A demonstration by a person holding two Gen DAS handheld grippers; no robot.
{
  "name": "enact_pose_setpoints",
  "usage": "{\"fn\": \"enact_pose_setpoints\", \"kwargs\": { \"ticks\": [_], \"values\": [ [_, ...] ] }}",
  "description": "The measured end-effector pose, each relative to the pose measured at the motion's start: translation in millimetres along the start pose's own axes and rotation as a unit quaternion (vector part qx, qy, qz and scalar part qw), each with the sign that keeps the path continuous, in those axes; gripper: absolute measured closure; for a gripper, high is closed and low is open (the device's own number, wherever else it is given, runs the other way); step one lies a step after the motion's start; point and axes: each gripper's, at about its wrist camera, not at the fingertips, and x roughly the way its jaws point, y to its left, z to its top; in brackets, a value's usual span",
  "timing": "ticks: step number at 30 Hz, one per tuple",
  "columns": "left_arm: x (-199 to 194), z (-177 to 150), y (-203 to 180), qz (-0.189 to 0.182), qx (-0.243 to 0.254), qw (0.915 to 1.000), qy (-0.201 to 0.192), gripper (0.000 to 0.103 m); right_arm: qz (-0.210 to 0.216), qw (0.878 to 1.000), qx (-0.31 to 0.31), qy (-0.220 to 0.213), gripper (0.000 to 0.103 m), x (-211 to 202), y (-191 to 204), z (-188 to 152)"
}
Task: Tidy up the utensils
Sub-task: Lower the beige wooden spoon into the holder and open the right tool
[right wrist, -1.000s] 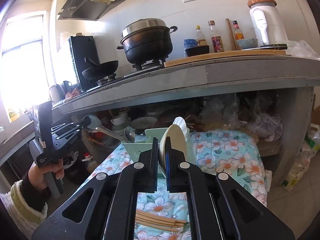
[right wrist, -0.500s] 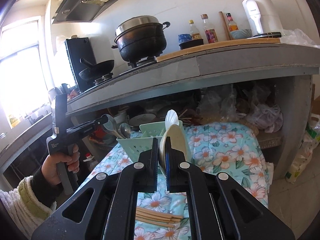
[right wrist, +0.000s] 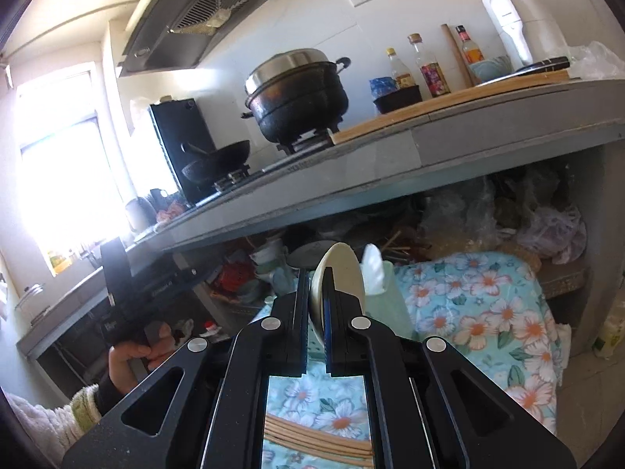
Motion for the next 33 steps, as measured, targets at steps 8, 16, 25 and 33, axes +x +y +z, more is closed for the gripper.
{"fn": "enact_pose_setpoints", "kwargs": {
  "ticks": [8,16,25,33],
  "values": [
    [-42,-35,11,0.006,-0.011,0.9998,0.017,0.038,0.128,0.990,0.053,-0.032,0.098,45,-5,47],
    [-69,-67,30,0.014,-0.027,0.9990,0.033,0.035,0.150,0.987,0.040,-0.049,0.098,108,-4,74],
    [-71,-81,49,0.040,-0.022,0.9980,0.043,0.035,0.105,0.994,0.023,0.009,0.098,167,-33,33],
    [-62,-83,54,0.041,-0.028,0.9976,0.049,0.035,0.070,0.997,-0.028,0.031,0.096,146,-27,12]
  ]
}}
